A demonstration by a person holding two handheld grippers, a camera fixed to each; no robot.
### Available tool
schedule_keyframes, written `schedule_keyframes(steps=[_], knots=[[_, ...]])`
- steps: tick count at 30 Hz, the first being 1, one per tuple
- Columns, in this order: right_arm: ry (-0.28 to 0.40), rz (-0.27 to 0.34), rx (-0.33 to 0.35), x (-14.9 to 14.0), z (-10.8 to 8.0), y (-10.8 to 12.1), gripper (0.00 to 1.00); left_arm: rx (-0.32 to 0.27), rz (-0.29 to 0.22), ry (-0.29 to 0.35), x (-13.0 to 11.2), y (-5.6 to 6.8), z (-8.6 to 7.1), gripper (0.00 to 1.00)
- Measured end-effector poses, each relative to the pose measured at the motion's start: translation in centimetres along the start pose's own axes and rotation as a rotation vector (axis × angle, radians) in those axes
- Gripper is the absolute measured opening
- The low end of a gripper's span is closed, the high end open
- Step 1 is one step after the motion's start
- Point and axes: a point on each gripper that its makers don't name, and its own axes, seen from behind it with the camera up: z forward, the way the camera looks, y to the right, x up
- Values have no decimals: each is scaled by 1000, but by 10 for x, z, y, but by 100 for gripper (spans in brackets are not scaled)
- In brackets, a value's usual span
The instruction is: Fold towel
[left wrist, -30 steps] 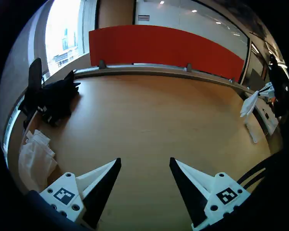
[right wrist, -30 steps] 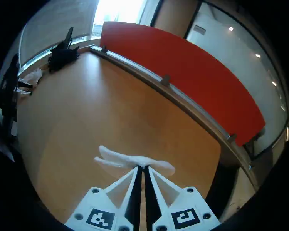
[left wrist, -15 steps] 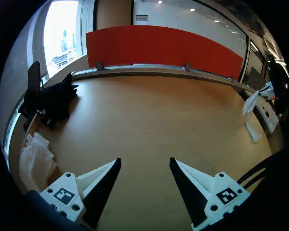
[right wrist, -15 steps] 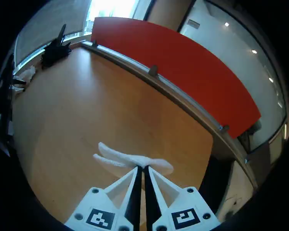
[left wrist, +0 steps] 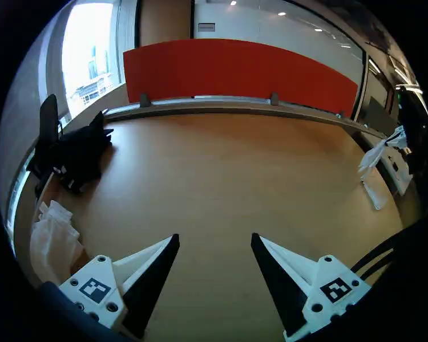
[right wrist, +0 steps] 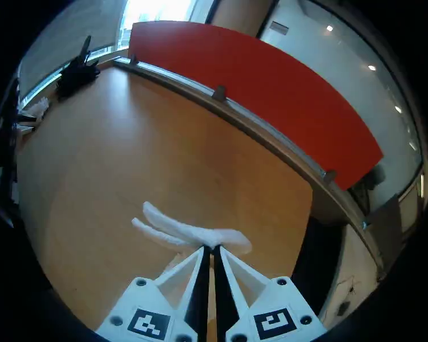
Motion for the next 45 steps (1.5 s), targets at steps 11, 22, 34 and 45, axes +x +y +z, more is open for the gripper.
schedule_keyframes(steps=[11, 22, 34, 45], knots=[[-71, 75, -22, -64, -10, 7, 4, -11, 22, -2, 1, 6, -1, 93], [-149, 118, -32, -119, -6, 1, 4, -6, 34, -6, -2, 6, -5, 93], [-235, 132, -37, -165, 2, -9, 4, 2, 49, -10, -5, 5, -8, 93], [-312, 164, -49, -200, 10, -15, 4, 12, 53, -14, -8, 2, -10, 93]])
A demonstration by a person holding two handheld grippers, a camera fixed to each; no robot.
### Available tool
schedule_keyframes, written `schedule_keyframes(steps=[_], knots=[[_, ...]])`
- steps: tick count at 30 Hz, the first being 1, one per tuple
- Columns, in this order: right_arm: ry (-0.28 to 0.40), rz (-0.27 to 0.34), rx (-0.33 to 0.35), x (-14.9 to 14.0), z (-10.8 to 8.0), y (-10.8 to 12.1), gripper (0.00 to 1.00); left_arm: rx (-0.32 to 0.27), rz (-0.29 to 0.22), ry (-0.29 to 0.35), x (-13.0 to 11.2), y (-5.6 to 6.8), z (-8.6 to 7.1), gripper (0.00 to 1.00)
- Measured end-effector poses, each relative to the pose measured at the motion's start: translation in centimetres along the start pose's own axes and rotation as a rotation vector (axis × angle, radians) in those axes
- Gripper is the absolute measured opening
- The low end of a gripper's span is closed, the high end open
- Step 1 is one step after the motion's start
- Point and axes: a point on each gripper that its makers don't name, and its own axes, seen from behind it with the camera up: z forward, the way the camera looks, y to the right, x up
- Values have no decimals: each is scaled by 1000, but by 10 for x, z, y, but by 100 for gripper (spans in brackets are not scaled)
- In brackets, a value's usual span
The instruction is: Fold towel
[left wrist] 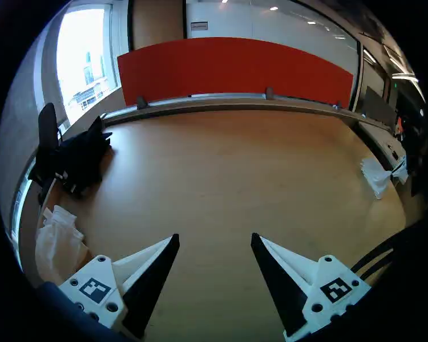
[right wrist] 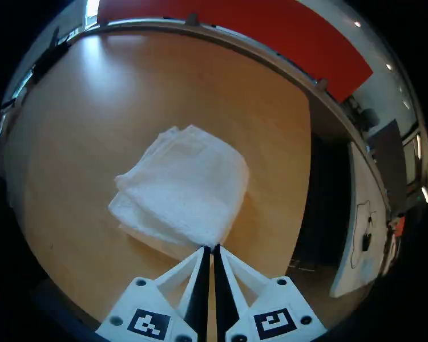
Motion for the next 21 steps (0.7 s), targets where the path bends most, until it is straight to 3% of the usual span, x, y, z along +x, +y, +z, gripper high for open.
schedule_keyframes(steps=[11, 21], knots=[[-69, 44, -13, -32, 21, -6, 5, 13, 5, -12, -7, -4, -2, 93], [-93, 61, -36, -41, 33, -9, 9, 19, 12, -15, -9, -5, -3, 93]])
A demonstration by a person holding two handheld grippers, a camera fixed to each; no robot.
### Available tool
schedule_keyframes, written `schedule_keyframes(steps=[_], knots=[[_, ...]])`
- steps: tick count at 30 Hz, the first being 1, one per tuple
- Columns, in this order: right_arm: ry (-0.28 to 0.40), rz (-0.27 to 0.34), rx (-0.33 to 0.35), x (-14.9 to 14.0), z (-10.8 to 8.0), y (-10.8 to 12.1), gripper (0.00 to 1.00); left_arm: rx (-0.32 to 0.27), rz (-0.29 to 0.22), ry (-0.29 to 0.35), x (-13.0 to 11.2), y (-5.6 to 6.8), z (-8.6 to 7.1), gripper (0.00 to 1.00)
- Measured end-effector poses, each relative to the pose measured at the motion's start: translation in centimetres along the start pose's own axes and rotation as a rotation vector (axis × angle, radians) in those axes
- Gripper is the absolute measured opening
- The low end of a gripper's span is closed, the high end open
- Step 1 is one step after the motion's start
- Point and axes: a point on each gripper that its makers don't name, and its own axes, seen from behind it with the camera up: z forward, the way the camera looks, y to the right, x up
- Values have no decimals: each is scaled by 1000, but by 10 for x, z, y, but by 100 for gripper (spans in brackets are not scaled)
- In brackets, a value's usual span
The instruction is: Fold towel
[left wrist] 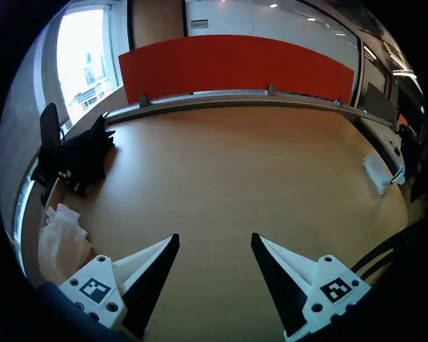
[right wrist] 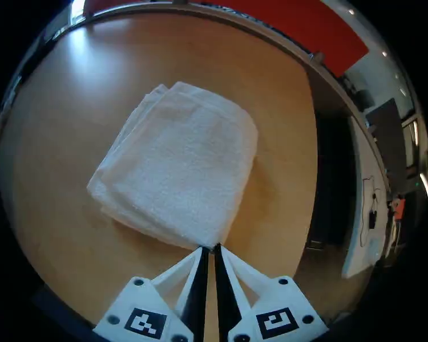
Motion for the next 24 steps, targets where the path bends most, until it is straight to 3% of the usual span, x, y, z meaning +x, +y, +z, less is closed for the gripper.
schedule_keyframes(steps=[8, 15, 19, 24], knots=[[-3, 10, -13, -4, 1, 0, 23, 3, -2, -3, -3, -2, -1, 93], [4, 9, -20, -9, -4, 1, 64, -1, -9, -2, -4, -1, -1, 93], [17, 4, -11, -9, -8, -3, 78, -6, -7, -1, -4, 1, -1, 93], [28, 5, -6, -8, -11, -6, 81, -10, -8, 1, -3, 3, -1, 93]])
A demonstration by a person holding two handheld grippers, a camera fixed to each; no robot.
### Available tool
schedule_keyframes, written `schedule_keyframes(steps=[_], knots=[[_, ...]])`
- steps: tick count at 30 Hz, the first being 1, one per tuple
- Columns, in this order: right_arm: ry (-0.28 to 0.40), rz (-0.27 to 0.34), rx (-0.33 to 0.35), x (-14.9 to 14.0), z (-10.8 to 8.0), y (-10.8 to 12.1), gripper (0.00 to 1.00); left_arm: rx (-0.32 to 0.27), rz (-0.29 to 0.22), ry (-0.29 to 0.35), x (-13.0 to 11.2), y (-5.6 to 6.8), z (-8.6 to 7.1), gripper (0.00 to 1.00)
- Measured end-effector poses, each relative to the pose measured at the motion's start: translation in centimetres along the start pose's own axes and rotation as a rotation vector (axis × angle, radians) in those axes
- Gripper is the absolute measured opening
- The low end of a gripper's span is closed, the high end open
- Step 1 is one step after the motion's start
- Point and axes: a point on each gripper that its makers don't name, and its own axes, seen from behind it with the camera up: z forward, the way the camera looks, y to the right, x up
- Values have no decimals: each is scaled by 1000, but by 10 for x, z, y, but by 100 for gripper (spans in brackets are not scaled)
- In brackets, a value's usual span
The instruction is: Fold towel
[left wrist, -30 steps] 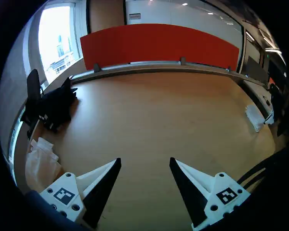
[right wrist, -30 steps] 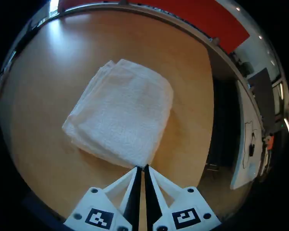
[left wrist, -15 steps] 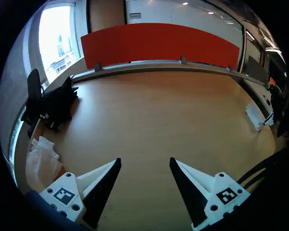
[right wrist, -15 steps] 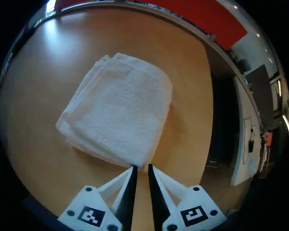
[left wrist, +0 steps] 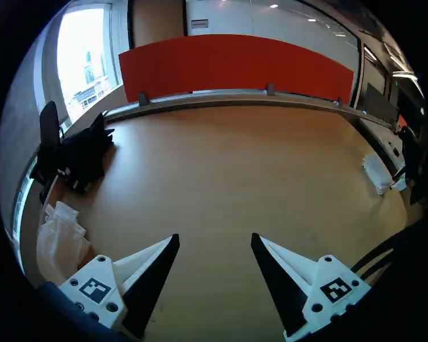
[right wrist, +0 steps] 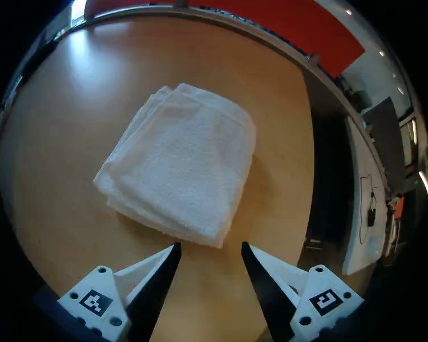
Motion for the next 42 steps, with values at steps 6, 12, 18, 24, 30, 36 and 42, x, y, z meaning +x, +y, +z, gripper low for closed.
schedule_keyframes(steps=[6, 12, 18, 24, 30, 36, 42], knots=[[16, 15, 3, 3, -4, -5, 83, -2, -7, 7, 2, -1, -1, 93], [40, 56, 3, 9, -10, -9, 95, -4, -15, 13, 4, -3, -3, 93], [82, 116, 3, 19, -17, -10, 96, -5, -24, 18, 6, -5, -4, 93], [131, 190, -3, 31, -25, -11, 96, -9, -33, 26, 8, -5, -5, 93], [180, 276, 1, 42, -32, -19, 96, -10, -33, 32, 10, -6, -5, 93], [195, 375, -2, 49, -36, -30, 96, -9, -36, 37, 12, -6, -6, 93], [194, 478, 6, 55, -36, -39, 96, -6, -39, 41, 13, -8, -6, 93]])
